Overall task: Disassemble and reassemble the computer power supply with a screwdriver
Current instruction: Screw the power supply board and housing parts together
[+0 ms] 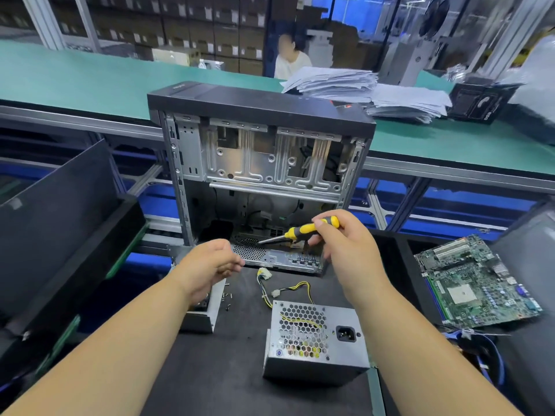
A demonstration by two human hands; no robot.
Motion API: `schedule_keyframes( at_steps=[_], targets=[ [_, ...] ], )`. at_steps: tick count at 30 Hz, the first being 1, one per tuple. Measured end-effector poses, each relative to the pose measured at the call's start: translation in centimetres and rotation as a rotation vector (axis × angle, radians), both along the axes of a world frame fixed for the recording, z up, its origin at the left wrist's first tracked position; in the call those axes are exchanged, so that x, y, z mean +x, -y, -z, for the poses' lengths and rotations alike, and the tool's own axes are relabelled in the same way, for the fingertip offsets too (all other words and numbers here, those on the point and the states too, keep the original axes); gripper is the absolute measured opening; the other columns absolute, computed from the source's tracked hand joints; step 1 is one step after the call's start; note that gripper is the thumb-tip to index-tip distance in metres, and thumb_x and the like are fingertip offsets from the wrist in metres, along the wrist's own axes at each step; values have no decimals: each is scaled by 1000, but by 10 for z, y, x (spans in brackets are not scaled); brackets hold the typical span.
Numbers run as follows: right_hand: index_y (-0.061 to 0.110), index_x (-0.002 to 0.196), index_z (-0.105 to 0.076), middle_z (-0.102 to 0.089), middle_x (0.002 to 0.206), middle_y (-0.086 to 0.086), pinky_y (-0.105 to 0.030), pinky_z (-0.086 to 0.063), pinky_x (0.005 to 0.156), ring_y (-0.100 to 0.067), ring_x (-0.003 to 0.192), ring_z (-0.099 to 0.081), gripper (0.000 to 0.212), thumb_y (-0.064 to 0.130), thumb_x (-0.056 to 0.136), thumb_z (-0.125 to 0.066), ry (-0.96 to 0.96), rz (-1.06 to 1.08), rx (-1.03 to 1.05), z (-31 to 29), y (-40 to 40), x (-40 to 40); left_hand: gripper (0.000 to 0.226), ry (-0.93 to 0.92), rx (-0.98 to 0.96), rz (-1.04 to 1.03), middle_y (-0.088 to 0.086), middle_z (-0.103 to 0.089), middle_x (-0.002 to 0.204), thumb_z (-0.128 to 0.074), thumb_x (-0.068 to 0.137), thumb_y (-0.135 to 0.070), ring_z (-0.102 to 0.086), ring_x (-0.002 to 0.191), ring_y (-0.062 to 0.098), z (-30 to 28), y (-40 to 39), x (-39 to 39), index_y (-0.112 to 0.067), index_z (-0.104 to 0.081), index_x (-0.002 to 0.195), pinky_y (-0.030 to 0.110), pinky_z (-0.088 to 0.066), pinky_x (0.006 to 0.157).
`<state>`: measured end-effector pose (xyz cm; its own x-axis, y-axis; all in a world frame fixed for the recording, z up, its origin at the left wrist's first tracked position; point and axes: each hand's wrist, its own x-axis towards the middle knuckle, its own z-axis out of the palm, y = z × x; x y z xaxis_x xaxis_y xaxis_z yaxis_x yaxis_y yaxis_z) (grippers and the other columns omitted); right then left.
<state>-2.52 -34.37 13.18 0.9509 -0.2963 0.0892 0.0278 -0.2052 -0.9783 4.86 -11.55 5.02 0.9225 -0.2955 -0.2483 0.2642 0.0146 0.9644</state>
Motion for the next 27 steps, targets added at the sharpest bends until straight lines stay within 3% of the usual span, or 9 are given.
schedule_keyframes(
  at_steps=[4, 6, 10, 15, 19, 23, 27],
  targets=[
    [31, 85, -66, -69, 72, 6, -33, -41, 60, -20, 70, -58, 11, 37, 86, -57, 94, 5, 53, -9, 7, -15, 12, -53, -251, -16, 4, -70, 82, -59, 91, -2, -64, 68, 8, -13, 10, -16, -14, -60, 87, 17, -52, 62],
    [31, 84, -66, -69, 74, 4, -30, -41, 56, -22, 69, -56, 12, 38, 85, -57, 125, -2, 72, -13, 10, -22, 14, -77, -334, -19, 2, -70, 83, -62, 87, -8, -65, 68, 7, -17, 16, -23, -11, -65, 101, 16, -53, 61],
    [31, 86, -67, -66, 70, 7, -32, -42, 59, -18, 69, -58, 13, 38, 86, -55, 160, -37, 53, -17, 18, -37, 15, -108, -404, 10, -1, -68, 78, -64, 79, -14, -62, 64, 5, -22, 32, -39, -11, -65, 93, 14, -51, 56],
    [32, 85, -66, -65, 68, 6, -22, -42, 53, -13, 66, -57, 12, 36, 86, -55, 183, -19, 47, -16, 28, -50, 10, -121, -375, 1, -2, -69, 77, -55, 94, -8, -62, 63, 3, -22, 49, -52, -9, -64, 96, 14, -51, 56],
    [33, 86, -66, -64, 66, 4, -19, -42, 50, -9, 61, -54, 12, 38, 85, -55, 172, -21, 46, -13, 38, -60, 8, -135, -387, 4, -2, -69, 78, -58, 89, -10, -62, 63, 3, -24, 60, -60, -10, -64, 95, 13, -50, 56],
    [32, 84, -66, -64, 65, 2, -27, -38, 57, -13, 63, -53, 12, 38, 84, -56, 185, -23, 62, -12, 47, -68, 17, -139, -383, 21, -1, -69, 78, -64, 79, -16, -62, 64, 4, -29, 71, -68, -11, -65, 94, 13, -51, 57],
    [33, 86, -64, -66, 68, 2, -28, -39, 60, -6, 58, -51, 14, 41, 84, -54, 175, -31, 5, -15, 57, -75, 7, -78, -303, 20, 0, -70, 78, -64, 87, -12, -63, 64, 5, -32, 80, -74, -10, -66, 93, 13, -51, 58]
  ],
)
